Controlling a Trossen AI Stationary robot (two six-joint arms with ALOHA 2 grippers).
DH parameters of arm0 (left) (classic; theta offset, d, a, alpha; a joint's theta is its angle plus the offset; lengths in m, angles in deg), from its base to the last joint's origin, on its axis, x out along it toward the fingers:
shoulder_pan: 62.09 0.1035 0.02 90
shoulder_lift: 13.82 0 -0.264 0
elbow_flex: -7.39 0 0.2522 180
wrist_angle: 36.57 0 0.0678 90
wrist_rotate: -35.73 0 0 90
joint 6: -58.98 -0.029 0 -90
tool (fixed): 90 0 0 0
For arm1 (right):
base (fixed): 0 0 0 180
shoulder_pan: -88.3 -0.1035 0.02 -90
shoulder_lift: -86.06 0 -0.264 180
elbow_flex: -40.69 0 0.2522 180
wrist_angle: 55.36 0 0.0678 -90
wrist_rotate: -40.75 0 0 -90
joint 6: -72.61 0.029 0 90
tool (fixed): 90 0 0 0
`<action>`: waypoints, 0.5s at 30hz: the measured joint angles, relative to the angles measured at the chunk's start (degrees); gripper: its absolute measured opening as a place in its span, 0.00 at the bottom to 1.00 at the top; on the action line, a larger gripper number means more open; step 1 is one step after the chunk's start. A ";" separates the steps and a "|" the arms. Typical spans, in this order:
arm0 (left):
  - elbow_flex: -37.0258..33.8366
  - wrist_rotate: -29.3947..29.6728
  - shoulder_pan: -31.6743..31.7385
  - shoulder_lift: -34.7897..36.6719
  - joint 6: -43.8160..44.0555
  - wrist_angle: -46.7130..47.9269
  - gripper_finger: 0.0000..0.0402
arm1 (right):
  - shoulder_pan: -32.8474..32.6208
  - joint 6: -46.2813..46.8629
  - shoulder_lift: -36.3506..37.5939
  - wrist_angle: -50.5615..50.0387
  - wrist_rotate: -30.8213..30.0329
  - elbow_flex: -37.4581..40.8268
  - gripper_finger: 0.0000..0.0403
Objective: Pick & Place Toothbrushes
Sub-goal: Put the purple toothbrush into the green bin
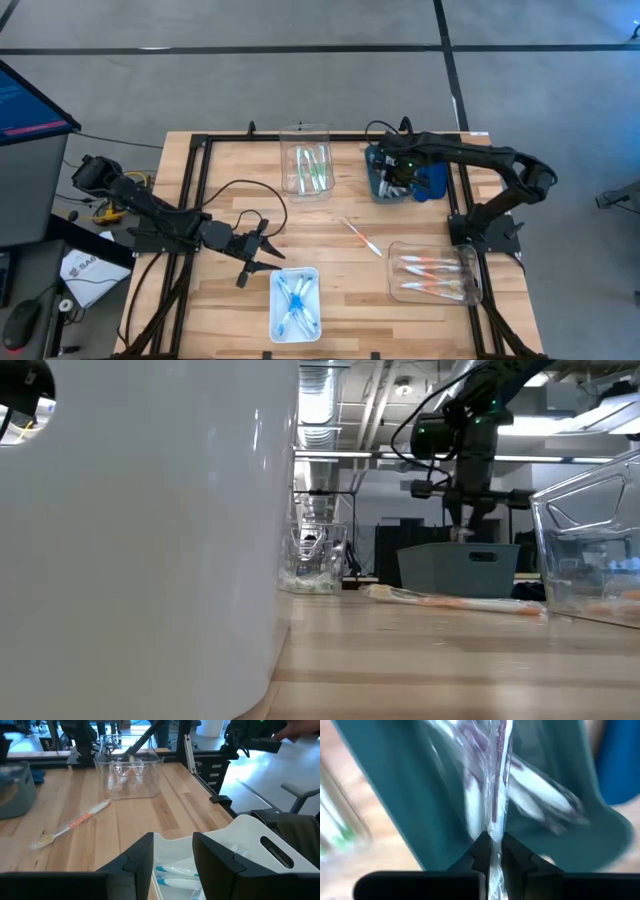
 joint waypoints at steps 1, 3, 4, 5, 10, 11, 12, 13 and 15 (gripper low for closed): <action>0.00 0.00 0.00 0.00 -0.19 -0.18 0.33 | -0.12 0.70 -0.29 1.33 -0.95 -0.01 0.05; 0.00 0.00 0.00 0.00 -1.59 -0.31 0.33 | 0.02 1.03 -0.46 2.12 -2.20 -0.01 0.05; 0.00 0.00 0.00 0.00 -2.38 -0.56 0.33 | 0.11 1.03 -0.30 2.19 -2.51 -0.03 0.05; 0.00 0.00 0.02 0.00 -3.19 -0.67 0.33 | 0.11 1.11 -0.28 2.20 -2.86 -0.06 0.04; 0.00 0.00 0.25 0.00 -7.01 -1.53 0.33 | -0.20 2.46 -0.32 1.40 -5.04 -0.06 0.04; 0.00 0.00 0.28 0.00 -7.38 -1.86 0.33 | -0.46 3.14 -0.36 1.38 -5.09 -0.06 0.05; 0.00 0.00 0.28 0.00 -7.53 -2.08 0.33 | -0.70 4.03 -0.75 1.44 -5.10 -0.08 0.05; 0.00 0.02 0.28 0.00 -7.79 -2.38 0.33 | -1.03 4.79 -1.44 1.64 -5.11 -0.10 0.05; 0.00 0.01 0.28 0.00 -8.64 -3.07 0.33 | -1.39 5.03 -2.87 1.57 -4.41 -0.04 0.06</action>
